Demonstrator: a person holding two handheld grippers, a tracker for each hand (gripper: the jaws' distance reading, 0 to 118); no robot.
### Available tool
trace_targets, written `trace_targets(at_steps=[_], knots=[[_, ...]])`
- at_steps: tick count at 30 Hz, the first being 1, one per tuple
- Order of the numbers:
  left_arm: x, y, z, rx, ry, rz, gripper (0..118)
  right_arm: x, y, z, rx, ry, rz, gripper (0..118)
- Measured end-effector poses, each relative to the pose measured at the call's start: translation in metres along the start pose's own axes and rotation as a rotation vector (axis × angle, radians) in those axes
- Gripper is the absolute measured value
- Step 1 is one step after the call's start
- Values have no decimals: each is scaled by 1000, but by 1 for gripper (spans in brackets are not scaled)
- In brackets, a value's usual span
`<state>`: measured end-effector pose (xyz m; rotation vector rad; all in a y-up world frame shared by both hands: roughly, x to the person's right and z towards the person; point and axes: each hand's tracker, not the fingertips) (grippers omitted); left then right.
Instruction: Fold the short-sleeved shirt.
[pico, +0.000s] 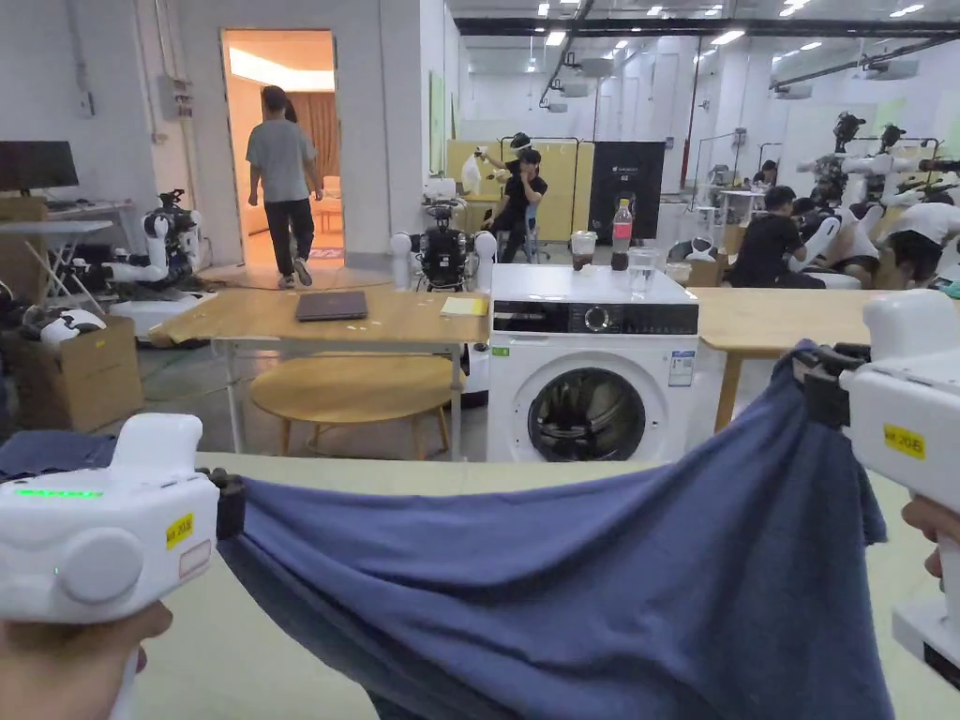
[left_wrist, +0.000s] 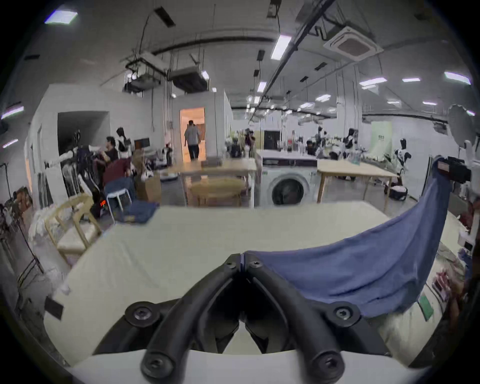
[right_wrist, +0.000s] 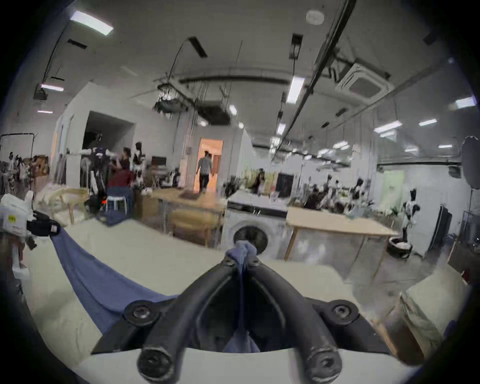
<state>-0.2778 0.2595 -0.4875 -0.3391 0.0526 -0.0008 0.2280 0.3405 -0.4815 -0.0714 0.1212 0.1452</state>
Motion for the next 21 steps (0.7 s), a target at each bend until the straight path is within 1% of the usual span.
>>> trace_targets(at_steps=[1, 2, 4, 5, 7, 9, 11, 14, 16, 18, 21], knots=[[2, 23, 1, 42, 28, -18, 0, 6, 19, 3, 29, -13, -10, 0], [4, 39, 1, 51, 45, -41, 0, 22, 25, -6, 33, -31, -29, 0], [10, 74, 1, 91, 89, -80, 0, 32, 53, -12, 61, -87, 10, 0], [13, 91, 1, 102, 109, -107, 0, 37, 65, -15, 79, -102, 16, 0], [16, 123, 2, 148, 129, -116, 0, 47, 87, -24, 96, -83, -29, 0], [18, 148, 3, 166, 143, -113, 0, 54, 106, -33, 115, -99, -48, 0], [20, 170, 7, 198, 181, -128, 0, 46, 123, -26, 159, -123, -31, 0], [17, 184, 18, 234, 198, -139, 0, 47, 132, -28, 194, -117, -42, 0], [12, 183, 22, 252, 180, -126, 0, 49, 128, -32, 198, -113, -52, 0], [13, 172, 21, 249, 183, -136, 0, 44, 117, -32, 195, -112, -45, 0], [13, 138, 9, 201, 167, -131, 0, 43, 83, -42, 155, -104, -62, 0]])
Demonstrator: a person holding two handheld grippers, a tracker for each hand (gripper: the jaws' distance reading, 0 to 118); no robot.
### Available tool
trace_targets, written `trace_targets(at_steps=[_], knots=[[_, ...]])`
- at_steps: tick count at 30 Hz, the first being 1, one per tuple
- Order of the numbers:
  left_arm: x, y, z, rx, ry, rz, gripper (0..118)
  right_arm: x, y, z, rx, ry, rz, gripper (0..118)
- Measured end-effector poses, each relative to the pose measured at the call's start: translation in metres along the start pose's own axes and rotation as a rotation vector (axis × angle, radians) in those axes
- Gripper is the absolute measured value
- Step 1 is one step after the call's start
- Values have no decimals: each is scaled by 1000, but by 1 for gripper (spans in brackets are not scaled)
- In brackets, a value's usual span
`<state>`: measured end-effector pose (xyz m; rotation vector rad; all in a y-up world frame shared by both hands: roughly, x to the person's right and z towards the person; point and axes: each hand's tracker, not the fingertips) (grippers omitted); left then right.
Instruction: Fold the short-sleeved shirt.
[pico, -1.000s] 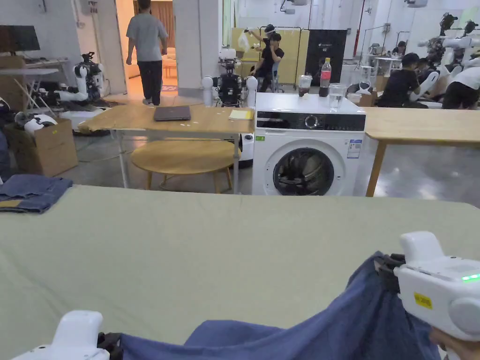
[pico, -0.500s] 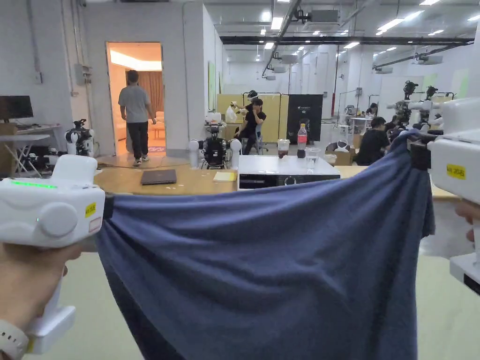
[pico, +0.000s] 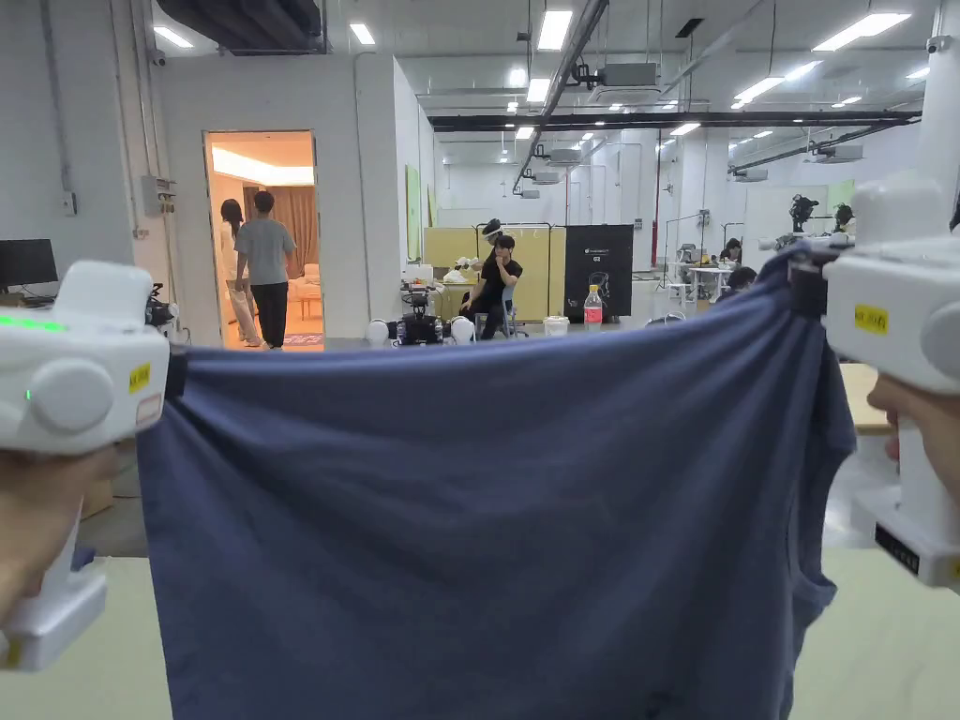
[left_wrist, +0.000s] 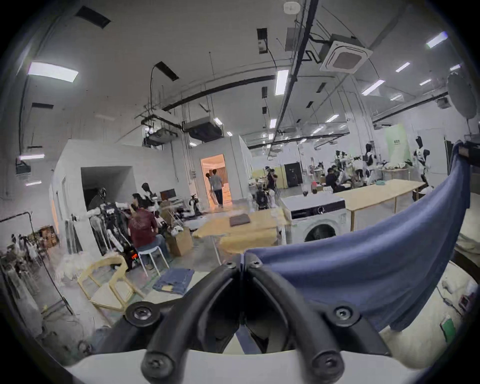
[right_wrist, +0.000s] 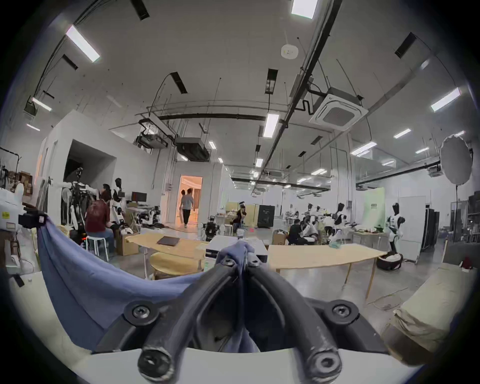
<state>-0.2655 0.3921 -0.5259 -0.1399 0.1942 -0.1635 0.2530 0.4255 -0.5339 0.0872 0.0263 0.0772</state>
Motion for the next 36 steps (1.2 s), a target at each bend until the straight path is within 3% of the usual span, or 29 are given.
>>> trace_targets(at_steps=[3, 8, 15, 16, 20, 25, 29, 30, 31, 32, 33, 34, 36], knots=[[7, -49, -6, -61, -22, 79, 0, 0, -44, -1, -42, -12, -12, 0], [16, -94, 16, -91, -29, 90, 0, 10, -84, 37, -82, -3, -41, 0], [21, -184, 120, -167, -139, 109, 0, 10, -166, 180, -166, 9, -27, 0], [20, -206, 138, -191, -140, 128, 0, 11, -189, 204, -215, 19, -42, 0], [18, -302, 199, -321, -127, 141, 0, -2, -279, 284, -405, -18, 20, 0], [18, -409, 232, -579, -106, 231, 0, -15, -392, 330, -743, -29, -68, 0], [19, -447, 235, -638, -73, 215, 0, -25, -411, 341, -817, -68, -108, 0], [17, -448, 236, -633, -74, 211, 4, -25, -407, 342, -812, -77, -126, 4], [19, -445, 242, -616, -69, 206, 23, -26, -400, 344, -791, -102, -173, 15], [18, -439, 248, -588, -68, 214, 57, -27, -390, 347, -743, -102, -222, 44], [19, -431, 253, -546, -83, 226, 101, -21, -386, 346, -698, -69, -268, 97], [23, -421, 260, -467, -114, 221, 114, -26, -374, 349, -629, -8, -279, 118], [45, -396, 276, -335, -128, 172, 115, -46, -343, 355, -473, 62, -240, 118]])
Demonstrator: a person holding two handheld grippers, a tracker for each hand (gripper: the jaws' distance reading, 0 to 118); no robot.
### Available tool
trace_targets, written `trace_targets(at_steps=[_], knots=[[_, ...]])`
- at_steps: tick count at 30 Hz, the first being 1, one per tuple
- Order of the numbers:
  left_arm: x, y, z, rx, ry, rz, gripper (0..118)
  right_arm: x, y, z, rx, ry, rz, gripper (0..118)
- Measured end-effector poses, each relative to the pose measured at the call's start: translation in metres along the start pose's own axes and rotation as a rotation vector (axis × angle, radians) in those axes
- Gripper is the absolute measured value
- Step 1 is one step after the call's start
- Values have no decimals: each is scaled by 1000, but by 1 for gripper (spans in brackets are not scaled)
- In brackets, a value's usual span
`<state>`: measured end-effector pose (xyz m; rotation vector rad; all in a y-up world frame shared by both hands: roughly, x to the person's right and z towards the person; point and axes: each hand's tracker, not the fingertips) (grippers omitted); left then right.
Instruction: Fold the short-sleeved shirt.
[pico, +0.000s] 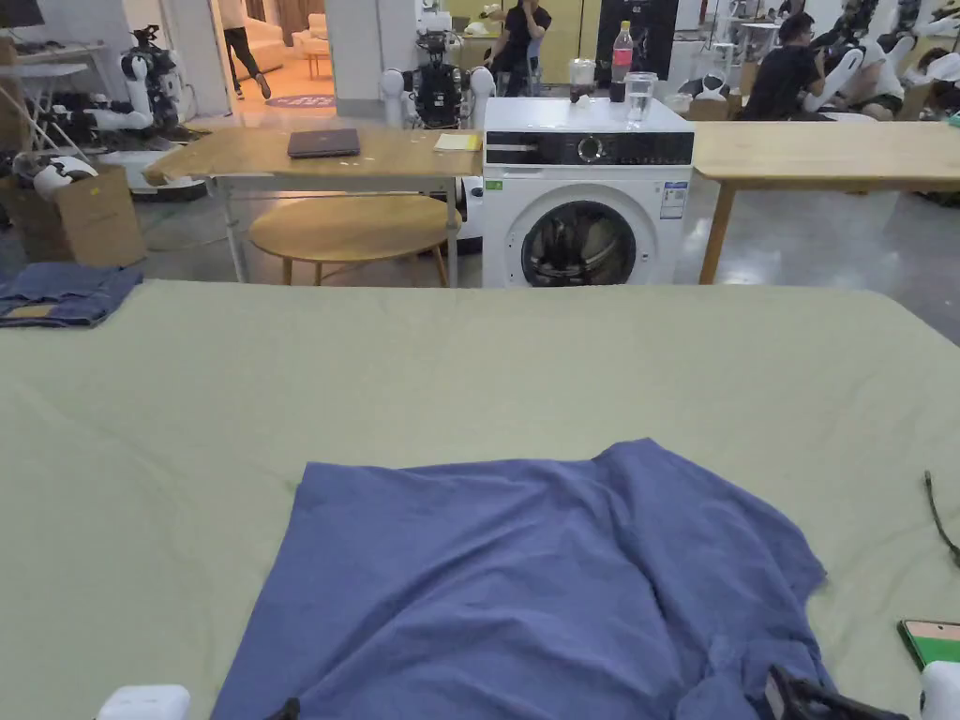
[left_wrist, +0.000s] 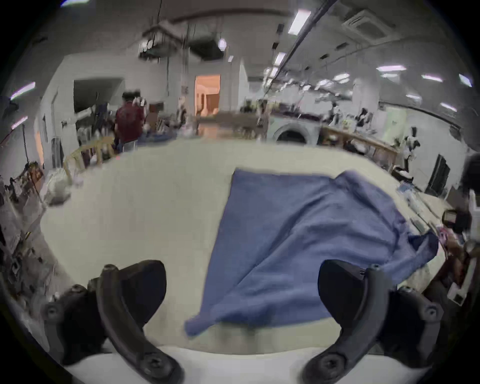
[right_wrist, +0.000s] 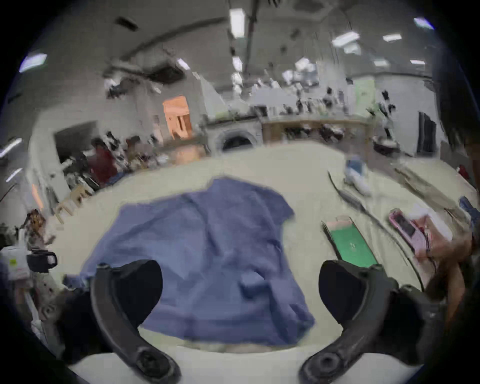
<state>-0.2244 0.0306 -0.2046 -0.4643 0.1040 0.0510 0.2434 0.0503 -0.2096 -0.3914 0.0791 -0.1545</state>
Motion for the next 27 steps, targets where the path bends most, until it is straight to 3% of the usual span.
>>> trace_targets(at_steps=[3, 4, 5, 6, 7, 9, 11, 16, 17, 18, 19, 20, 21, 22, 27], knots=[[27, 15, 11, 113, -53, -67, 114, -45, 18, 15, 96, 24, 88, 118], [34, 18, 14, 131, -66, -83, 110, -57, 19, 20, 137, 47, 97, 117], [38, 19, 17, 135, -73, -92, 93, -61, 13, 21, 162, 85, 97, 109], [40, 20, 19, 129, -82, -104, 41, -69, 13, 23, 161, 91, 97, 62], [61, 18, 35, 111, -61, -132, 0, -79, 12, 27, 148, 69, 102, 5], [60, 14, 38, 70, -42, -137, 0, -89, 0, 32, 190, -18, 165, 0], [44, 3, 39, -28, -138, -43, 0, -93, -9, 39, 122, 124, 149, 0], [-6, -38, 46, -155, -29, -8, 0, -89, -29, 47, 74, 91, 141, 0], [-18, -47, 47, -176, -14, 23, 15, -80, -32, 41, 47, 91, 121, 0], [-26, -53, 48, -199, -14, 43, 52, -79, -36, 40, 30, 85, 116, 0], [-48, -70, 24, -229, -20, 56, 67, -78, -41, 39, 14, 78, 116, 0], [-56, -76, 16, -253, -22, 58, 67, -77, -45, 38, 1, 73, 117, 0], [-62, -82, 10, -283, -23, 53, 107, -69, -46, 32, -14, 69, 117, 0], [-68, -86, 6, -262, -28, 45, 118, -66, -50, 30, -25, 55, 117, 0], [-64, -75, -10, -271, -13, 55, 116, -45, -61, 25, -73, 3, 91, 0]])
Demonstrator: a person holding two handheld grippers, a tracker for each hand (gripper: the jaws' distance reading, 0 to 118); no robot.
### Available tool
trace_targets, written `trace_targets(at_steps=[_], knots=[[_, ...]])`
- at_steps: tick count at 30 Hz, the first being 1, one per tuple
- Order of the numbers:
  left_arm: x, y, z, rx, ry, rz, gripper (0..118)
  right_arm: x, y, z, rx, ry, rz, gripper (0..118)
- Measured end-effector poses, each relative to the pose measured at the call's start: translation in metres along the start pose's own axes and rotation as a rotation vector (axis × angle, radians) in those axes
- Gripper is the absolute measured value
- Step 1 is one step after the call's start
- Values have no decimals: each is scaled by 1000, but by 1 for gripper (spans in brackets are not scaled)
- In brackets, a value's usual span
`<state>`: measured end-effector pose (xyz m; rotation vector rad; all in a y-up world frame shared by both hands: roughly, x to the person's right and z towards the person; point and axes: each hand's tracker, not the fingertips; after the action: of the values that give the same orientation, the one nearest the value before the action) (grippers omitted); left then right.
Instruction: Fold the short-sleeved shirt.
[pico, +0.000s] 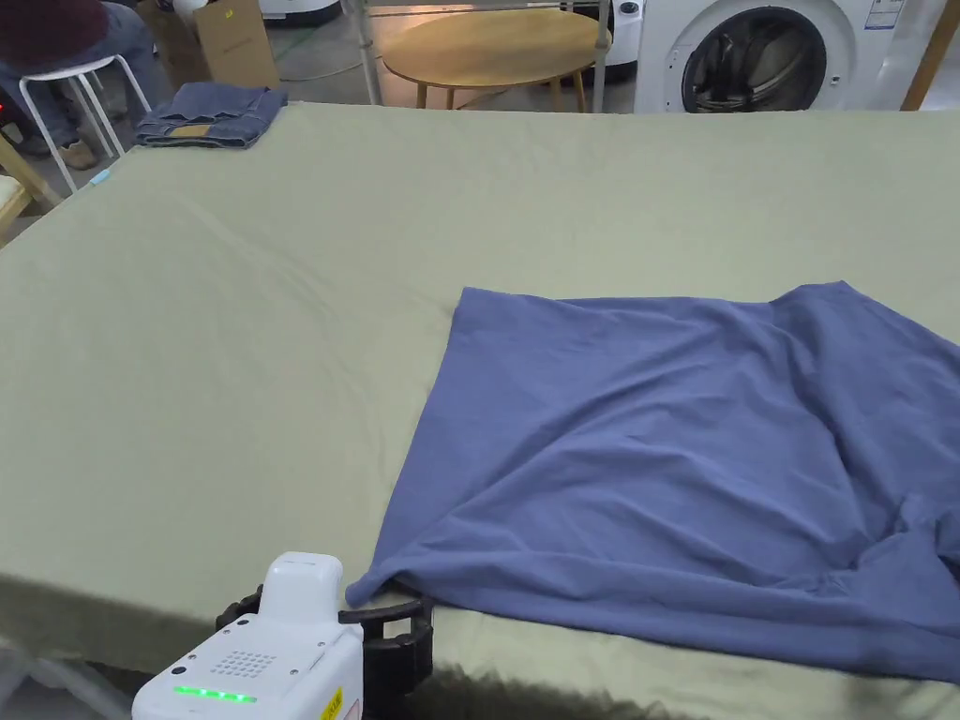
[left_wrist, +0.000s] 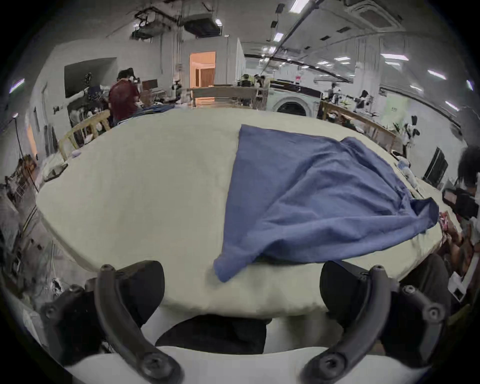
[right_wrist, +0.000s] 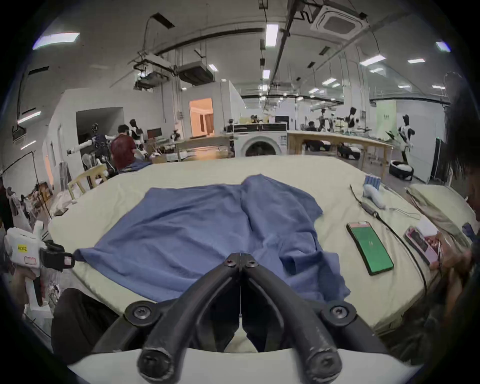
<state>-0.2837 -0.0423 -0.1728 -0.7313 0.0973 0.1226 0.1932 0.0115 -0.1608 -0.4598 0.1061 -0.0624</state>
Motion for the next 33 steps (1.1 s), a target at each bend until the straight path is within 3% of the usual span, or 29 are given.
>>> trace_targets(at_steps=[2, 3, 4, 5, 6, 11, 12, 13, 15, 16, 21, 23, 24, 25, 26, 29, 33], knots=[[-4, 6, -12, -4, -13, 2, 108, 12, -2, -1, -17, -30, -9, 0], [-5, 7, -18, -13, -15, -11, 96, 17, -2, -1, -23, -42, -13, 0], [3, 13, -27, -54, -23, -45, 67, 24, -3, -1, -31, -60, -18, 0], [2, 17, -35, -101, -58, -63, 18, 32, -3, 0, -39, -97, -20, 0], [2, 18, -38, -110, -67, -69, 0, 33, 1, 1, -43, -128, -17, 0], [24, 27, -26, -60, -55, -88, 0, 66, 10, 8, -88, -222, -9, 0], [26, 30, -24, -60, -56, -88, 0, 74, 9, 7, -99, -226, -14, 8], [28, 31, -23, -60, -58, -87, 0, 84, 8, 6, -122, -220, -31, 35], [34, 32, -22, -63, -56, -89, 0, 98, 3, 1, -185, -194, -67, 117], [36, 34, -19, -64, -52, -90, 0, 100, 2, -4, -230, -188, -49, 118], [41, 38, -21, -77, -42, -93, 0, 95, -23, -21, -219, -156, 57, 118], [45, 40, -23, -88, -33, -103, 0, 98, -25, -39, -220, -148, 52, 118], [38, 38, -27, -90, -30, -104, 0, 102, -27, -42, -234, -113, 8, 109], [33, 39, -29, -92, -27, -106, 0, 108, -27, -42, -217, -113, -67, 73], [33, 40, -28, -95, -22, -108, 0, 103, -14, -44, -243, -177, -98, 1], [33, 45, -19, -41, 14, -131, 0, 91, -8, -22, -204, -149, -122, 1], [42, 81, -5, -11, 15, -191, 0, 84, 73, -14, -130, -141, -45, 1]])
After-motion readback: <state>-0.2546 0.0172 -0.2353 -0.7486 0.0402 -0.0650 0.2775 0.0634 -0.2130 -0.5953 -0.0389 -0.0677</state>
